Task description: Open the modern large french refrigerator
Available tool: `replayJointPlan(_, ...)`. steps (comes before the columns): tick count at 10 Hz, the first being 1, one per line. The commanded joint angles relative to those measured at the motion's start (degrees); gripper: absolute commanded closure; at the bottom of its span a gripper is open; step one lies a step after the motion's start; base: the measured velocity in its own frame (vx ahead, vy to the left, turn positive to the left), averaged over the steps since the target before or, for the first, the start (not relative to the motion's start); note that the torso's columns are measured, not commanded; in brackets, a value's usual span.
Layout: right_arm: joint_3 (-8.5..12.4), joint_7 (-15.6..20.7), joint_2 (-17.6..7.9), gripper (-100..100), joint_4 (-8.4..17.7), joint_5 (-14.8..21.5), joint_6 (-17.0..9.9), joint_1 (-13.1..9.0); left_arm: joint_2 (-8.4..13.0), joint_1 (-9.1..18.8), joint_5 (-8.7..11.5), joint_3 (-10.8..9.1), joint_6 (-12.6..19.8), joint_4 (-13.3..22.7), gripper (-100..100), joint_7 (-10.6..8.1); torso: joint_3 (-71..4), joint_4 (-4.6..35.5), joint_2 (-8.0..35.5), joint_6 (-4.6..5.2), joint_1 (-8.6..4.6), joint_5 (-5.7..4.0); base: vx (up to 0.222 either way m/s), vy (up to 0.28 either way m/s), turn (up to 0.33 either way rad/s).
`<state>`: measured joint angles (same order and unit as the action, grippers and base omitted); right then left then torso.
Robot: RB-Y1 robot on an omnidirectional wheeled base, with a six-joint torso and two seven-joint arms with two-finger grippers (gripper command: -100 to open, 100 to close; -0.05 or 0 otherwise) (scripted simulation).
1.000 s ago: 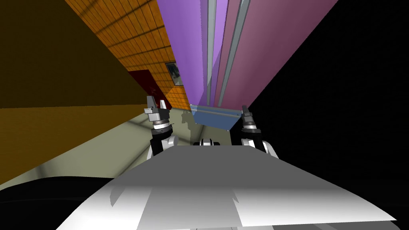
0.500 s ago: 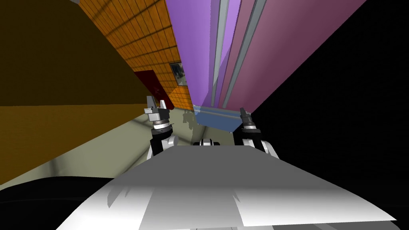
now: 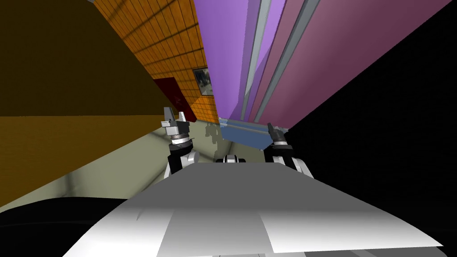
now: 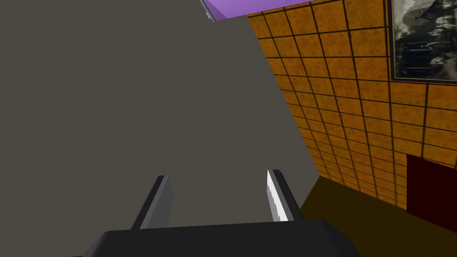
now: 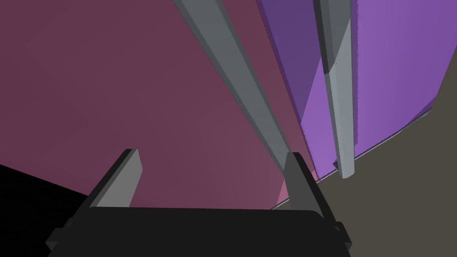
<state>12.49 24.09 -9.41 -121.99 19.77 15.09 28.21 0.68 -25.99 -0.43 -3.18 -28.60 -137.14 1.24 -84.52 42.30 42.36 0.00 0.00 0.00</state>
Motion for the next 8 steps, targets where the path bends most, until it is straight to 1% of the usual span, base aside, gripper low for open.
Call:
replayJointPlan(1,1.03,3.89,-0.25,-100,1.47,2.06,-0.92,-0.38,0.0,-0.01,0.0,0.0,0.0,0.0,0,0.0,-0.09,-0.04,-0.16,0.0,0.07,0.02,0.097,0.091,0.024)
replayJointPlan(2,1.75,6.1,-0.38,-100,2.53,3.41,-1.38,-0.55,0.0,-0.01,0.0,0.0,0.0,0.0,0,0.0,-0.1,-0.04,-0.14,0.02,-0.04,0.01,0.078,0.095,0.065)
replayJointPlan(3,2.48,7.59,-0.49,-100,3.64,4.77,-1.86,-0.72,0.0,0.0,0.0,0.0,0.0,0.0,0,0.0,-0.04,-0.02,-0.06,0.0,-0.02,-0.01,0.101,0.125,0.094)
replayJointPlan(4,2.48,8.56,-0.49,-100,3.64,4.77,-1.86,-0.72,0.0,-0.01,0.0,0.0,0.0,0.0,0,0.0,-0.06,-0.03,-0.1,-0.01,0.07,0.02,0.08,0.087,0.034)
replayJointPlan(5,3.21,10.6,-0.6,-100,4.81,6.13,-2.34,-0.9,0.0,0.0,0.0,0.0,0.0,0.0,0,0.0,-0.02,-0.01,-0.02,0.02,-0.06,0.0,0.07,0.069,0.065)
replayJointPlan(6,3.21,10.91,-0.6,-100,4.81,6.13,-2.34,-0.9,0.0,0.0,0.0,0.0,0.0,0.0,0,0.0,0.0,0.0,-0.01,0.0,-0.11,-0.03,0.054,0.053,0.035)
replayJointPlan(8,4.67,14.72,-0.79,-100,7.23,8.87,-3.33,-1.29,0.0,0.0,0.0,0.0,0.0,0.0,0,0.0,-0.02,-0.01,-0.04,0.0,0.02,0.0,0.076,0.086,0.089)
